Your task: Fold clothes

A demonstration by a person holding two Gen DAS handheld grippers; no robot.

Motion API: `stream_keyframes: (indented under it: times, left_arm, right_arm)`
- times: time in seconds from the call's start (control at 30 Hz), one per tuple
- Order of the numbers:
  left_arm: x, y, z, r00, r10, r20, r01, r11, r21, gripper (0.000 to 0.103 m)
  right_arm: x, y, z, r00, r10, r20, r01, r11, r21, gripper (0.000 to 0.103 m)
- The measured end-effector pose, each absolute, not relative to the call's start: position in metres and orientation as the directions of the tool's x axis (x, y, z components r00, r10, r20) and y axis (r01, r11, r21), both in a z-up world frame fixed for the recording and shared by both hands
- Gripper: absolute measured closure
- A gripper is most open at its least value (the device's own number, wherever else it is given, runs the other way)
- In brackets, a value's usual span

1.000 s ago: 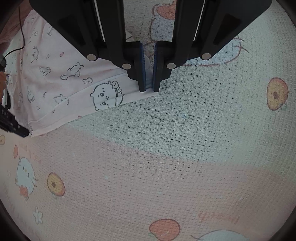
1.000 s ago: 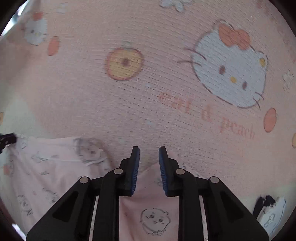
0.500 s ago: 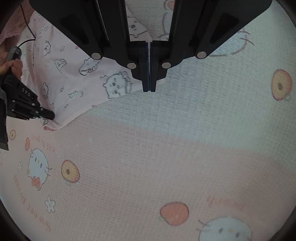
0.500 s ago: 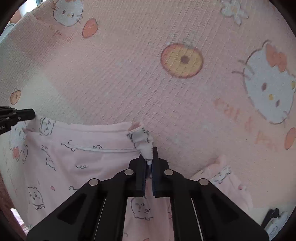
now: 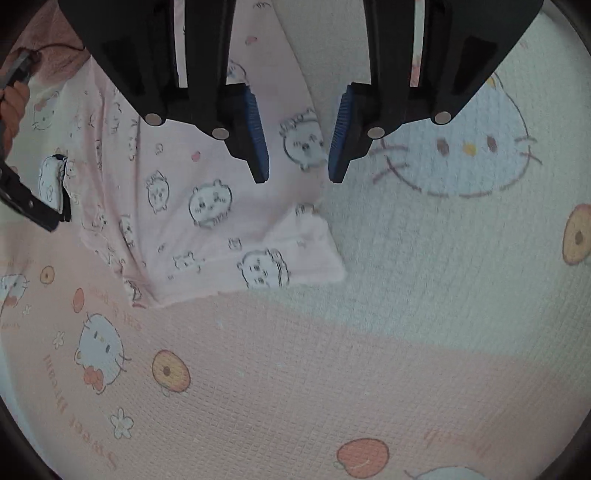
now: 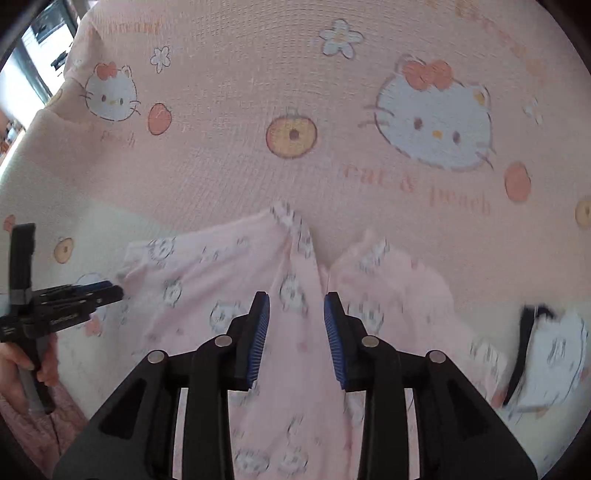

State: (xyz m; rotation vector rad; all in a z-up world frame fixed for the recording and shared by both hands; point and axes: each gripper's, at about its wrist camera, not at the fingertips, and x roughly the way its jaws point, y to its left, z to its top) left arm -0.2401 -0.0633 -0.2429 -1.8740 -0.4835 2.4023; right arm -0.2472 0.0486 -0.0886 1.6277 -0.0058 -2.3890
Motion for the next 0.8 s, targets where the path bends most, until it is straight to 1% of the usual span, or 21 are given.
stream_keyframes:
  times: [0.07, 0.13, 0.23, 0.37, 0.47, 0.5, 0.57, 0.63, 0.67, 0.73, 0.8]
  left_arm:
    - [-0.211, -0.08, -0.261, -0.233, 0.252, -0.939, 0.149, -0.945, -0.29, 0.067]
    - [-0.182, -0.074, -0.266, -0.203, 0.258, -0.945, 0.181, -0.938, -0.296, 0.067]
    - [-0.143, -0.065, -0.268, -0.176, 0.241, -0.954, 0.194, -0.942, -0.274, 0.067]
    - [-0.098, -0.051, -0.28, -0.159, 0.203, -0.966, 0.232, -0.944, -0.236, 0.067]
    - [-0.088, -0.035, -0.283, -0.147, 0.193, -0.97, 0.17, -0.961, -0.217, 0.067]
    - [-0.088, -0.029, -0.28, -0.165, 0.17, -0.972, 0.141, -0.971, -0.193, 0.067]
    - [-0.088, -0.018, -0.279, -0.184, 0.069, -0.98, 0.094, -0.992, -0.088, 0.067]
    - [-0.089, -0.014, -0.294, -0.151, -0.114, -0.982, 0.079, -0.992, 0.104, 0.067]
    - [-0.089, -0.014, -0.296, -0.147, -0.138, -0.979, 0.085, -0.988, 0.127, 0.061]
    - [-0.089, -0.016, -0.293, -0.162, -0.117, -0.98, 0.107, -0.989, 0.1, 0.061]
    - [-0.088, -0.016, -0.281, -0.232, -0.043, -0.972, 0.113, -0.993, 0.017, 0.061]
  right_arm:
    - [-0.227, 0.105, -0.11, -0.315, -0.23, -0.921, 0.161, -0.969, 0.187, 0.072]
    - [-0.204, 0.128, -0.163, -0.292, -0.208, -0.934, 0.129, -0.976, 0.177, 0.072]
    - [-0.151, 0.154, -0.195, -0.235, -0.189, -0.953, 0.063, -0.982, 0.18, 0.072]
    - [-0.095, 0.176, -0.215, -0.193, -0.203, -0.96, -0.005, -0.978, 0.208, 0.072]
    - [-0.077, 0.172, -0.222, -0.161, -0.204, -0.966, 0.06, -0.979, 0.196, 0.072]
    - [-0.073, 0.17, -0.224, -0.149, -0.203, -0.968, 0.088, -0.978, 0.191, 0.072]
    - [-0.063, 0.166, -0.228, -0.126, -0.2, -0.972, 0.142, -0.973, 0.182, 0.072]
    - [-0.06, 0.16, -0.231, -0.124, -0.196, -0.973, 0.17, -0.97, 0.174, 0.068]
    - [-0.06, 0.158, -0.228, -0.14, -0.189, -0.972, 0.172, -0.971, 0.165, 0.068]
    - [-0.059, 0.16, -0.224, -0.169, -0.175, -0.97, 0.161, -0.976, 0.148, 0.069]
    - [-0.058, 0.164, -0.217, -0.2, -0.159, -0.967, 0.153, -0.98, 0.13, 0.069]
